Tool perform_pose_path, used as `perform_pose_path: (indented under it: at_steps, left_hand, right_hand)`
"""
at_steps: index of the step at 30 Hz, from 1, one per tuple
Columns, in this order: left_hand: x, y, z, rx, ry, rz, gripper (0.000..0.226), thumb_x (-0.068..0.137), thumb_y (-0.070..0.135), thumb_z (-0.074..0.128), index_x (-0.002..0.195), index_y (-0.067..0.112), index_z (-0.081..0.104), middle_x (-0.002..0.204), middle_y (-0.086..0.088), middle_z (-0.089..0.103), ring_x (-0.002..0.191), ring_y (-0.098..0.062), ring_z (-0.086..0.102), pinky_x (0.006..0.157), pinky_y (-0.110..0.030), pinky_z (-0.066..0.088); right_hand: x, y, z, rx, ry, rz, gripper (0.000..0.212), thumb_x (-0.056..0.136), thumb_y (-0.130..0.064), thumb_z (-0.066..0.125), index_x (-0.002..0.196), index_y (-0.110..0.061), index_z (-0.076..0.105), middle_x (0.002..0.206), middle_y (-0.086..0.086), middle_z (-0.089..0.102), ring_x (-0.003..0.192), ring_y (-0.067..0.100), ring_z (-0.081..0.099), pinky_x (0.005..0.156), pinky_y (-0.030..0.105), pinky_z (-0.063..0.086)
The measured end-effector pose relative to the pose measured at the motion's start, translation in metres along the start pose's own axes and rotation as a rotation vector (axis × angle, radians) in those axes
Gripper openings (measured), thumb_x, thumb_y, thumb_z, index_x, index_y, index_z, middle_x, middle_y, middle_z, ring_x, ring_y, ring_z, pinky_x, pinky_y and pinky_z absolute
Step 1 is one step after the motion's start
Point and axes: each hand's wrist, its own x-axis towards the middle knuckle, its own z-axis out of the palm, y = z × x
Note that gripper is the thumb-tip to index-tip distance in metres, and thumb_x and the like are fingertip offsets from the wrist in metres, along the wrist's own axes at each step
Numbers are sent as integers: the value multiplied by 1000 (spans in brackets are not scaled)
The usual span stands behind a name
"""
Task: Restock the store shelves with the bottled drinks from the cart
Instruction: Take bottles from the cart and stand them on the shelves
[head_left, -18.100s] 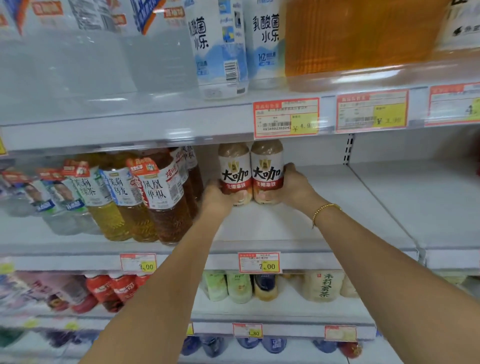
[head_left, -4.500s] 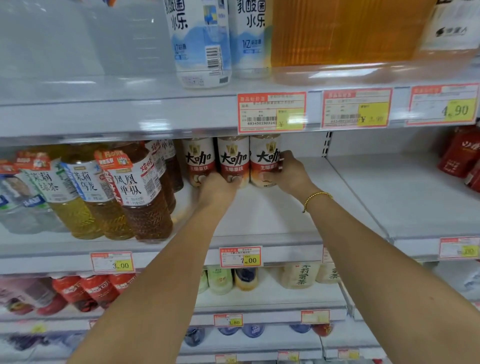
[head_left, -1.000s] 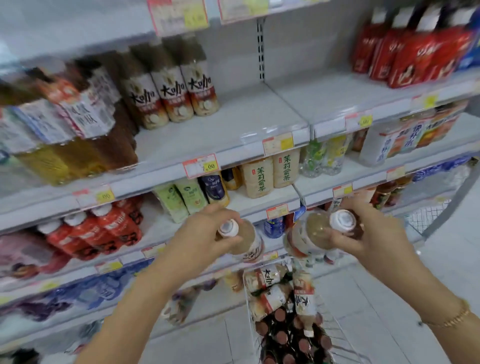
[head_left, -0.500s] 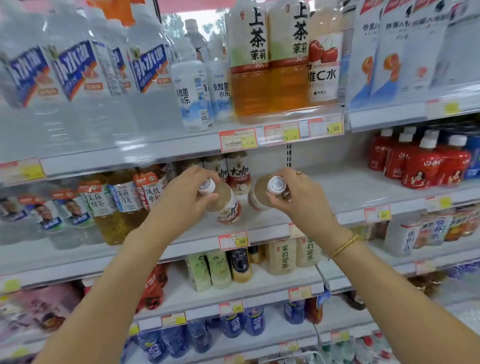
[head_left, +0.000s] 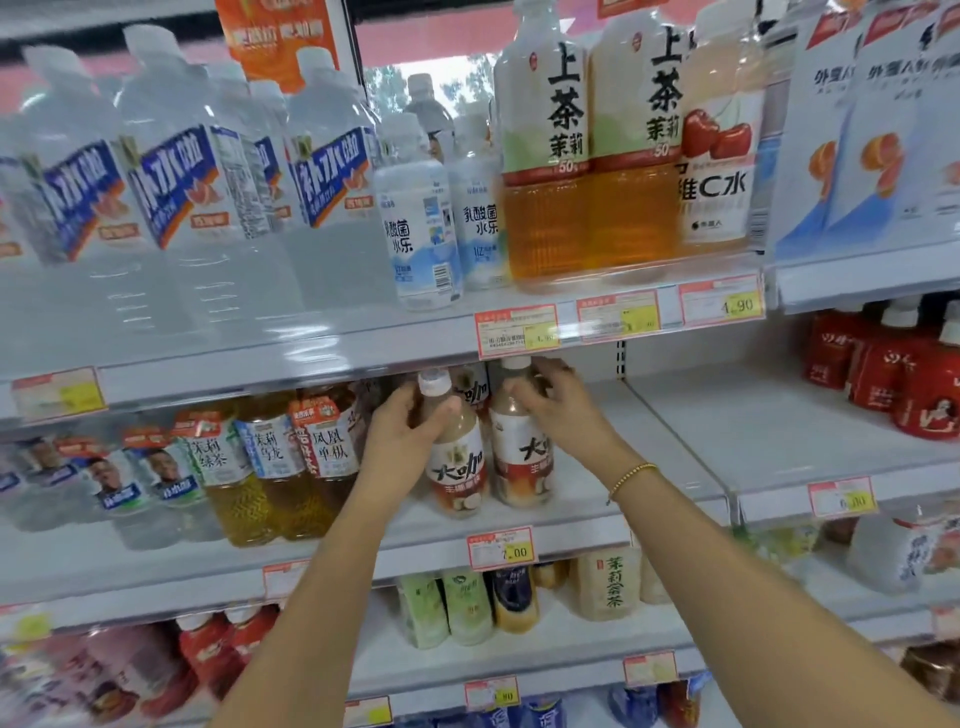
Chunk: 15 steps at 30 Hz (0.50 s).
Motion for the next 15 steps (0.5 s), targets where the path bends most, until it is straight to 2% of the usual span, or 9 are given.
perform_pose_path:
  at_steps: [2,4,5,6,8,9,11,12,15]
  left_hand:
    - [9,-9,6,-2,13,-43,36,84,21,66,118,24,56,109,9,65,103,-10,61,95,-33,49]
    - [13,-20,10,29,-7,-50,57,78,21,73,129,20,48,117,4,62,106,-10,59,93,-29,47]
    - [12,-26,12,43,-13,-46,69,75,21,76,134,20,42,121,4,58,109,-10,56,94,-27,45]
    - [11,-34,13,70,-7,-54,78,71,23,79,137,21,37,125,5,54,112,-9,53,96,-27,42]
    - [5,-53,15,152,34,-102,87,64,35,83,137,24,37,127,6,49,115,-10,48,98,-27,41]
    - [2,-61,17,190,57,-146,87,58,47,83,132,25,41,125,6,50,113,-11,49,99,-29,42]
    - [-4,-75,19,234,99,-227,96,46,67,77,125,22,46,122,0,57,111,-18,55,95,-40,50]
    - [-5,-79,20,239,117,-238,97,47,66,77,126,18,45,121,-2,60,111,-20,57,93,-42,51]
    - [-2,-81,19,189,192,-215,79,65,37,82,127,9,43,110,0,62,102,-18,60,90,-37,52]
  right_hand:
    - [7,3,11,68,-35,18,19,91,-24,56,109,-21,58,114,4,63,107,19,58,88,23,45]
    - [8,5,16,141,-57,17,22,90,-21,59,111,-24,55,114,-2,62,108,14,57,88,14,43]
    - [5,8,15,153,-84,16,30,88,-20,62,117,-24,52,117,-5,60,110,11,56,89,9,42]
    - [1,12,13,144,-120,17,45,85,-19,65,126,-24,47,122,-7,57,113,8,53,92,9,41]
    - [-13,27,9,93,-198,49,79,79,-14,72,143,-25,28,133,-11,48,120,3,47,101,17,38]
    - [-20,35,9,68,-234,83,88,76,-10,73,145,-25,21,133,-11,48,119,3,47,101,20,38]
    - [-31,47,14,-20,-268,166,87,74,-10,75,143,-20,24,130,-3,53,115,9,51,97,23,42]
    - [-33,50,17,-81,-254,190,83,73,-13,77,140,-16,29,129,1,55,114,13,53,94,24,43]
    - [-24,53,30,-167,-161,219,77,68,-18,81,131,-10,39,126,5,59,113,20,57,93,27,45]
